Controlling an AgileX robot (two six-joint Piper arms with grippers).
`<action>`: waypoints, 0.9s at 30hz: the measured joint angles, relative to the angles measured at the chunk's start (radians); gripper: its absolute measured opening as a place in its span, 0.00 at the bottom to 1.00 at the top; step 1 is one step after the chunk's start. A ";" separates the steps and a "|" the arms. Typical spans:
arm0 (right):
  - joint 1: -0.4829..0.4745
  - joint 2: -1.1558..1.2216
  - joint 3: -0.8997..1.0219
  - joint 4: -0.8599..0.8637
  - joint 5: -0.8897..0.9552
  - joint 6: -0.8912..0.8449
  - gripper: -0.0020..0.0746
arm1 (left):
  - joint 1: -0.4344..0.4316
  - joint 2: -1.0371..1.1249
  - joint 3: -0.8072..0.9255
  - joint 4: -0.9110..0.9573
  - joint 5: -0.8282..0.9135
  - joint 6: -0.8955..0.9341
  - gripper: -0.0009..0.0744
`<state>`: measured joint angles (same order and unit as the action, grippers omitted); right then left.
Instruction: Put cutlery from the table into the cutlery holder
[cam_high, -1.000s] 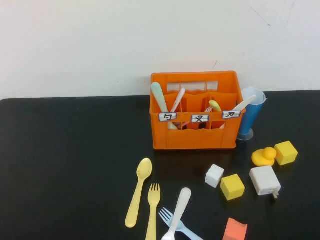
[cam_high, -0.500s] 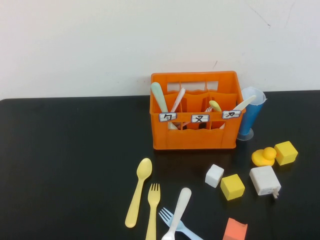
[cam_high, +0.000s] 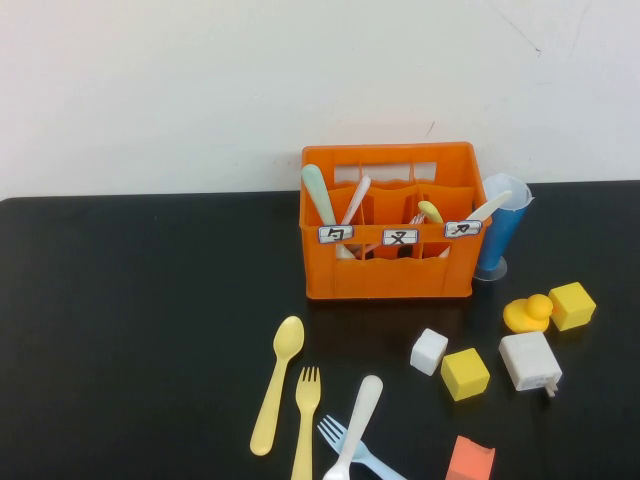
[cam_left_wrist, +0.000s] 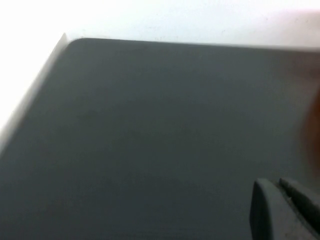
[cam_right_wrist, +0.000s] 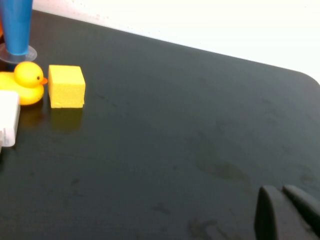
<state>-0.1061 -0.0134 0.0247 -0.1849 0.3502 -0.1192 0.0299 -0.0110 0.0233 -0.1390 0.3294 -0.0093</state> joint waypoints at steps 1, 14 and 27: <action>0.000 0.000 0.000 0.000 0.000 0.000 0.02 | 0.000 0.000 0.000 -0.052 -0.010 -0.033 0.01; 0.000 0.000 0.000 0.000 0.000 0.000 0.02 | -0.002 0.000 0.006 -0.845 -0.303 -0.334 0.01; 0.000 0.000 0.000 0.000 0.000 0.000 0.02 | -0.006 0.311 -0.450 -0.394 0.342 0.145 0.01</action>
<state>-0.1061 -0.0134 0.0247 -0.1849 0.3502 -0.1192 0.0240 0.2999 -0.4264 -0.5332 0.6711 0.1355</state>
